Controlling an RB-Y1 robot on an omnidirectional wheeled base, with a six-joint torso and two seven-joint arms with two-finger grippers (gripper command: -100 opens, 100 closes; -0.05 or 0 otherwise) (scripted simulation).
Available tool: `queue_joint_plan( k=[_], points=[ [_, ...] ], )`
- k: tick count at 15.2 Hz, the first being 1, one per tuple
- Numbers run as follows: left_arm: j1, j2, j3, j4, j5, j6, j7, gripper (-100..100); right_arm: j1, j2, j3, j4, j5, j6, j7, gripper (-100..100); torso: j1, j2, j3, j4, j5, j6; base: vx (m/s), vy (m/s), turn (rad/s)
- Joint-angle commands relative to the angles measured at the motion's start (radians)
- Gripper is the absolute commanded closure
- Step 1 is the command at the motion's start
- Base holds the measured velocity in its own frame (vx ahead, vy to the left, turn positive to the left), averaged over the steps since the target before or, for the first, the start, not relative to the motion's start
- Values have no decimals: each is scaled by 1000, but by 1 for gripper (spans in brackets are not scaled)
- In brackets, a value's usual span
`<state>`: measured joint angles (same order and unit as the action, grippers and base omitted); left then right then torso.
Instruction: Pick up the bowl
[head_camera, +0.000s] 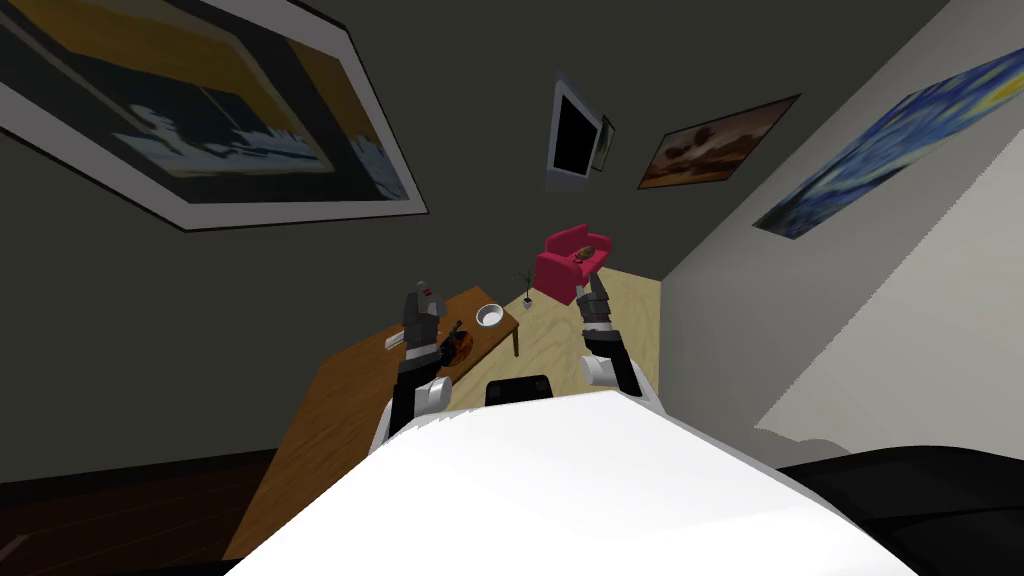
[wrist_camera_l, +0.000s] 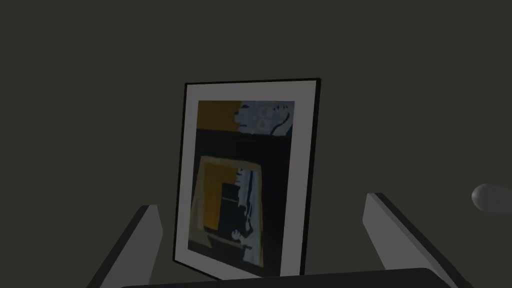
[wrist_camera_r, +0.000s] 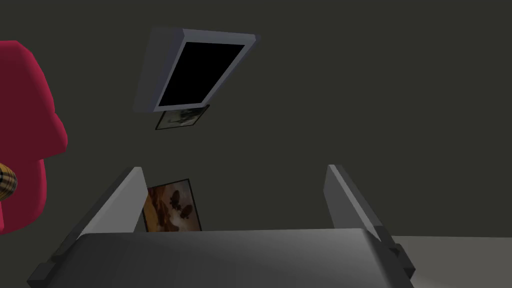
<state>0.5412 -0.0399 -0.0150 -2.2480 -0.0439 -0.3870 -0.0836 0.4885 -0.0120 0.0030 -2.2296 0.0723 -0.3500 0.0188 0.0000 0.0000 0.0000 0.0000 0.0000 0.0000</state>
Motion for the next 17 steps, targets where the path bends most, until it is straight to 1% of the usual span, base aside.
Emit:
queue_joint_plan(
  k=[1,2,4,5,6,7,9,10,11,12,13,14,15,16,17],
  points=[
    [-4,45,2,7,2,12,-2,-100,0,0,0,0,0,0,0,0,0,0,0,0,0,0,2,-3,-15],
    [-4,45,2,7,2,12,-2,-100,0,0,0,0,0,0,0,0,0,0,0,0,0,0,3,-4,-15],
    [-14,102,6,25,7,41,-5,-100,0,0,0,0,0,0,0,0,0,0,0,0,0,0,5,-9,-29],
    [-14,109,6,25,7,41,-5,-100,0,0,0,0,0,0,0,0,0,0,0,0,0,0,9,-11,-33],
    [-21,140,9,37,11,61,-8,-100,0,0,0,0,0,0,0,0,0,-1,0,0,0,0,12,-10,-27],
    [-21,140,9,37,11,61,-8,-100,0,0,0,0,0,0,0,0,0,-1,0,0,0,0,11,-10,-20],
    [-39,197,17,67,20,111,-14,-100,0,0,0,0,0,0,0,0,0,-1,-1,0,0,0,14,-16,-50],
    [-39,197,17,67,20,111,-14,-100,0,0,0,0,0,0,0,0,-1,-1,-1,0,0,0,16,-18,-45],
    [-49,222,21,85,25,139,-18,-100,0,0,0,0,0,0,0,0,-1,-1,-1,0,0,0,17,-21,-46],
    [-49,222,21,85,25,141,-18,-100,0,0,0,0,0,0,0,0,-1,-1,-1,0,0,0,15,-19,-37],
    [-60,246,26,105,31,171,-23,-100,0,0,0,0,0,0,0,0,-1,-1,-1,0,0,0,14,-20,-50],
    [-60,246,26,105,31,174,-23,-100,0,0,0,0,0,0,0,0,-1,-1,-1,0,0,0,15,-17,-43],
    [-73,268,31,126,37,207,-27,-100,0,0,0,0,0,0,0,0,-1,-1,-1,0,0,0,16,-21,-56],
    [-73,268,31,126,37,210,-27,-100,0,0,0,0,0,0,0,0,-1,-1,-1,0,0,0,15,-21,-46],
    [-86,288,37,149,44,237,-32,-100,0,0,0,0,0,0,0,0,-1,-1,-1,0,0,0,19,-24,-67]
  ],
)
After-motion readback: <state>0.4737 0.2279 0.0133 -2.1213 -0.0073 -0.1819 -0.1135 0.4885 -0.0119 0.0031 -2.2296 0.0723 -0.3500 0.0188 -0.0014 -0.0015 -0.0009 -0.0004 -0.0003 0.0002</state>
